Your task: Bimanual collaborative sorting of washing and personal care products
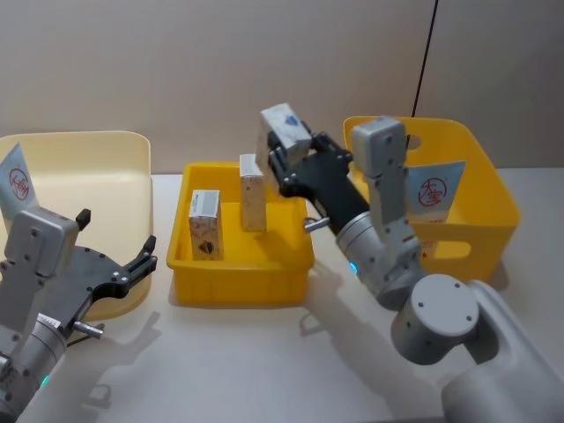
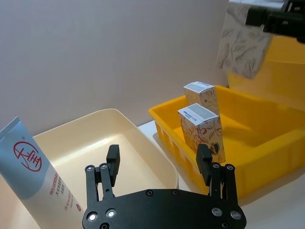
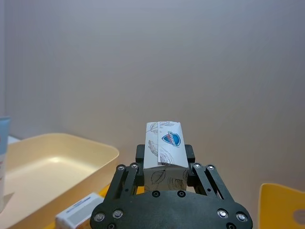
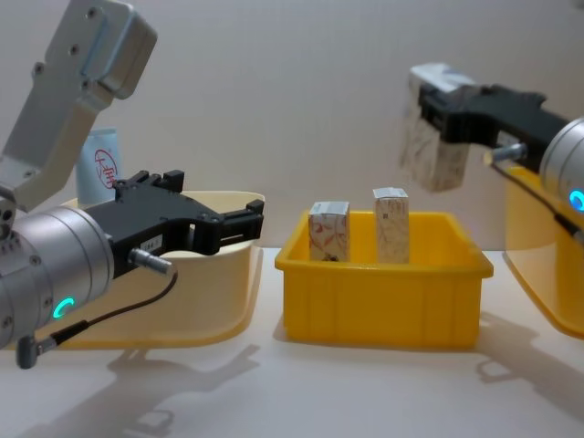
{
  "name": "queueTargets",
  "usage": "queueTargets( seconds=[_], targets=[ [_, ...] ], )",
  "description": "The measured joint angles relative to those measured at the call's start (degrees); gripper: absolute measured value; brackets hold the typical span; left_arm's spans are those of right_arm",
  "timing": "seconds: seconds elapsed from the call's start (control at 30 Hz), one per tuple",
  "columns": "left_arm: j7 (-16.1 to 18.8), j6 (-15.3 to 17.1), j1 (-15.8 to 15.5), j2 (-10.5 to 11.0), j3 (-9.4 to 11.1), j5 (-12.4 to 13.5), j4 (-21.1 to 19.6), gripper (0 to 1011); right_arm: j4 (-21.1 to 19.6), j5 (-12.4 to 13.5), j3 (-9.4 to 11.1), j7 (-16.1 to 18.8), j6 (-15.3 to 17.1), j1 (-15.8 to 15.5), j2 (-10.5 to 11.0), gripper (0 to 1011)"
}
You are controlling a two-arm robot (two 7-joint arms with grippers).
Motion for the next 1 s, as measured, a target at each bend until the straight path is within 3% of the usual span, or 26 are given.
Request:
queueTargets(
  seconds=[0.37,0.67,1.0],
  targets=[
    [0.0,0.0,0.0,0.0,0.0,0.0,0.0,1000,-1.6,-3.6,3.0,-5.1,-3.1,-0.5,0.1,444],
    [0.0,0.0,0.0,0.0,0.0,0.0,0.0,1000,-3.4,-6.8,5.2,-10.1,-2.2,-2.3,-0.4,444],
    [0.0,0.0,0.0,0.0,0.0,0.0,0.0,1000,-4.6,-8.7,6.9,-13.3,-0.5,-3.9,-1.2,444]
  ],
)
